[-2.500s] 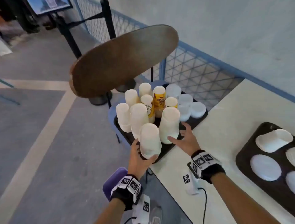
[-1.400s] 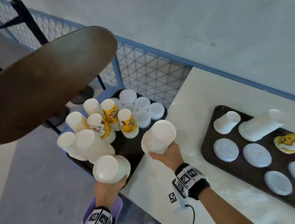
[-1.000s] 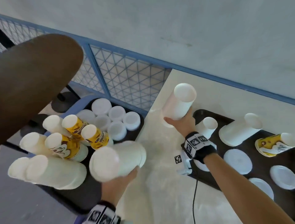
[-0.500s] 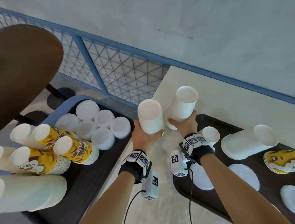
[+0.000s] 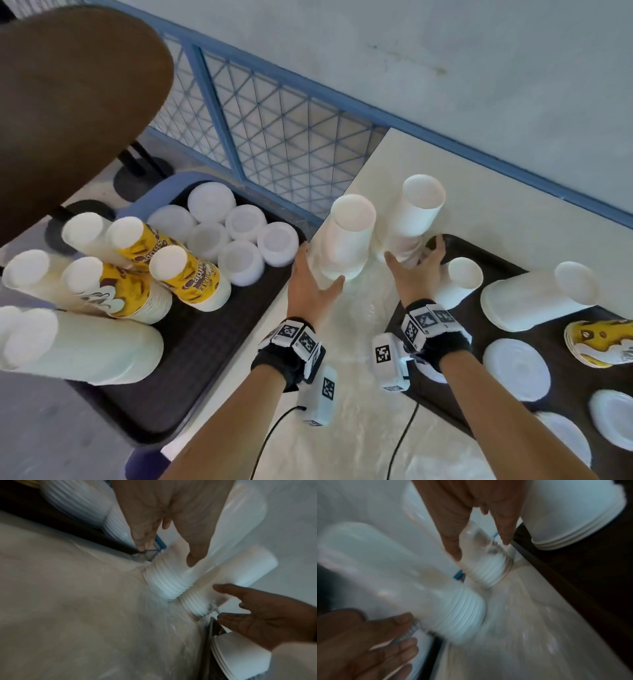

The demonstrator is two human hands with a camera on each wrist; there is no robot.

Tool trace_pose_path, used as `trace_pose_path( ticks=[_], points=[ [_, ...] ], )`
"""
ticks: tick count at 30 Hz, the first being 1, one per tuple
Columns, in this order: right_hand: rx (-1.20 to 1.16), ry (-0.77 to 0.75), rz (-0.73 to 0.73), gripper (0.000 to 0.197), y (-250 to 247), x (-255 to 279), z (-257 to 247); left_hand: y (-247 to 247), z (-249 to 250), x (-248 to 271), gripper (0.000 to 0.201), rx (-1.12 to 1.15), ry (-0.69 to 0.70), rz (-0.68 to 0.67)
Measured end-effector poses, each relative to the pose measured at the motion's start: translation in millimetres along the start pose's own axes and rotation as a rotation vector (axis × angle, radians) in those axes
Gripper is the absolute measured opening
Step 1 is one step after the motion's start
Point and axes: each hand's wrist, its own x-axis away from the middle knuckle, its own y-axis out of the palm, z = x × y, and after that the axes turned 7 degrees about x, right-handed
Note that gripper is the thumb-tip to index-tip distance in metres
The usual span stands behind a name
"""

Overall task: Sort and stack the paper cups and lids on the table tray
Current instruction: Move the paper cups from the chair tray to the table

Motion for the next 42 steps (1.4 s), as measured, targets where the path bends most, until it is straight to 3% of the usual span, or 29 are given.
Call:
trace_pose_path(
  ticks=[3, 5, 7, 10, 13, 16, 18, 21, 25, 30, 35, 42],
  points=[
    [-0.085, -0.050, 0.028, 0.062, 2, 48, 5, -37, -10, 33, 0.050, 0.063, -0.017, 0.046],
    [-0.117, -0.117, -0.068, 0.040, 16, 86, 3, -68, -24, 59, 0.034, 0.091, -0.052, 0.078],
    [-0.117, -0.217, -0.216, 0.030, 37, 124, -4, -102, -41, 84, 0.028, 0.079, -0.094, 0.125],
    [-0.064, -0.371, -0.372, 0.027, 72, 171, -25, -149, -68, 117, 0.020, 0.072, -0.161, 0.255],
    [-0.083, -0.423, -0.449, 0.027, 103, 207, -48, -189, -91, 140, 0.016, 0.085, -0.214, 0.423],
    [-0.084, -0.426, -0.487, 0.044, 130, 230, -61, -222, -106, 148, 0.035, 0.103, -0.257, 0.605],
    [-0.060, -0.448, -0.439, 0.063, 145, 234, -67, -238, -108, 146, 0.051, 0.133, -0.277, 0.650],
    [-0.012, -0.393, -0.389, 0.084, 161, 225, -80, -253, -103, 134, 0.076, 0.130, -0.262, 0.609],
    [0.068, -0.375, -0.438, 0.095, 181, 209, -92, -258, -101, 116, 0.084, 0.121, -0.203, 0.545],
    [0.172, -0.458, -0.400, 0.082, 190, 205, -91, -259, -108, 102, 0.094, 0.059, -0.217, 0.520],
    [0.226, -0.541, -0.414, 0.073, 180, 208, -84, -260, -110, 97, 0.090, 0.096, -0.174, 0.494],
    [0.231, -0.600, -0.414, 0.079, 156, 224, -62, -260, -110, 108, 0.087, 0.111, -0.155, 0.296]
  ],
)
